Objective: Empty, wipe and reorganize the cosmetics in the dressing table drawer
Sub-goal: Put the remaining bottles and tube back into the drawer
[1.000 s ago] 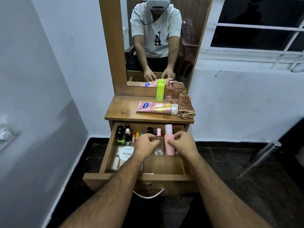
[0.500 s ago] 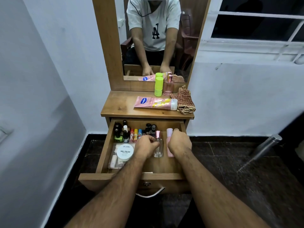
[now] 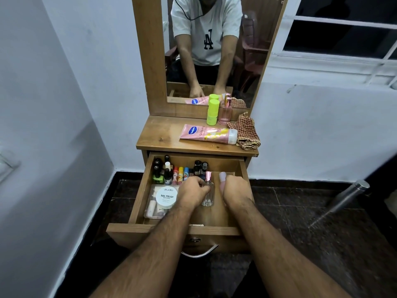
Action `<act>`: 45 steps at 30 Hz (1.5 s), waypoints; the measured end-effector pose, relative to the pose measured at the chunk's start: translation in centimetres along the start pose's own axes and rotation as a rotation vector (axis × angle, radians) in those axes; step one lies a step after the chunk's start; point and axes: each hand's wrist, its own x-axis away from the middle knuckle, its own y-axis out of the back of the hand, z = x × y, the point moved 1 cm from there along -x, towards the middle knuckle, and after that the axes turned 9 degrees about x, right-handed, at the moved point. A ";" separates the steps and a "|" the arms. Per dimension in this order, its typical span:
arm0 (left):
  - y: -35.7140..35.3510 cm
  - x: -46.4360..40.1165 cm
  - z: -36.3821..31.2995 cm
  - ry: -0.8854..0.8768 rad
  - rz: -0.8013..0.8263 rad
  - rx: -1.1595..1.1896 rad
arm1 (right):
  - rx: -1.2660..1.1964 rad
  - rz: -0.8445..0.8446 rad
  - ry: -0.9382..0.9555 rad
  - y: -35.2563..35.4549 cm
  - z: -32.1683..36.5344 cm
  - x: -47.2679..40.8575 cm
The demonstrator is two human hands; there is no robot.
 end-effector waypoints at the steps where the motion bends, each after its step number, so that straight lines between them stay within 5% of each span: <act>1: 0.0 0.1 0.0 0.000 -0.001 -0.007 | -0.009 0.010 -0.011 0.0 0.1 0.1; 24: 0.3 0.6 0.3 0.027 0.032 -0.098 | 0.150 0.038 0.090 0.0 0.7 1.7; 45: -1.2 0.1 -0.9 0.024 0.117 -0.105 | -0.092 0.044 0.089 1.7 -0.3 1.7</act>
